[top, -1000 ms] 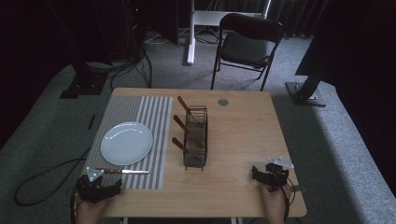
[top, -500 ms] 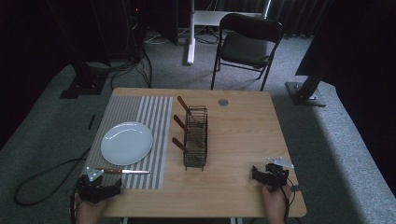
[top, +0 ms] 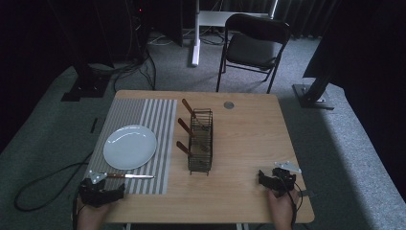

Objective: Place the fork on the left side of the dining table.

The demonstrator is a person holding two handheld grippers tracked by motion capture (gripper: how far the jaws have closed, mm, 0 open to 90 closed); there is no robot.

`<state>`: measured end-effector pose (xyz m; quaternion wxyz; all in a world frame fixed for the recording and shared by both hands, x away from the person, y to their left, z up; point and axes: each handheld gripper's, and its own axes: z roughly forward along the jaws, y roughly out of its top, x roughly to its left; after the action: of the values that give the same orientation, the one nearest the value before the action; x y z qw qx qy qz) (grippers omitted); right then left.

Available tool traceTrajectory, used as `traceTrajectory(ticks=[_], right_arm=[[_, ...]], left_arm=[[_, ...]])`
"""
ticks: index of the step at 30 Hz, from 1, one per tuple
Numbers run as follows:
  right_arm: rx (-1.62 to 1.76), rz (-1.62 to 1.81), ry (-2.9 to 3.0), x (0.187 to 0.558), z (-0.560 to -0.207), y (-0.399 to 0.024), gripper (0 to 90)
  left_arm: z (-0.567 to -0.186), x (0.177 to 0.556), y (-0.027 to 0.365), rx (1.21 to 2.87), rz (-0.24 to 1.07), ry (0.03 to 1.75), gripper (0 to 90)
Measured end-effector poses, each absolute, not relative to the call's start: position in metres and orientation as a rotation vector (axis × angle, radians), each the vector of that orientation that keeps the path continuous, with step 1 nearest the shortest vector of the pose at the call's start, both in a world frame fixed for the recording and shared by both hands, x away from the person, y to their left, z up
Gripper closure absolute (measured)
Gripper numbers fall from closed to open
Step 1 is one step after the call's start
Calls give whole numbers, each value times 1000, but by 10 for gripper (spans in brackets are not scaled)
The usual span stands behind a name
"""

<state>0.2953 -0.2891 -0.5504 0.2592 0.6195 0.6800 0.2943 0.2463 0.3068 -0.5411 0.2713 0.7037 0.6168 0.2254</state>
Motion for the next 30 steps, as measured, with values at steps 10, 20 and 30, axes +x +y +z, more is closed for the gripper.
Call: traceTrajectory(ticks=[10,20,30], right_arm=[[1679,798,1843,295,-550,-289,129],[1679,798,1842,295,-550,-289,129],[1679,798,1843,295,-550,-289,129]], left_arm=[[-530,246,291,1962,573,1556,7],[-520,253,275,1980,532,1462,7],[-512,262,266,1981,480,1381,7]])
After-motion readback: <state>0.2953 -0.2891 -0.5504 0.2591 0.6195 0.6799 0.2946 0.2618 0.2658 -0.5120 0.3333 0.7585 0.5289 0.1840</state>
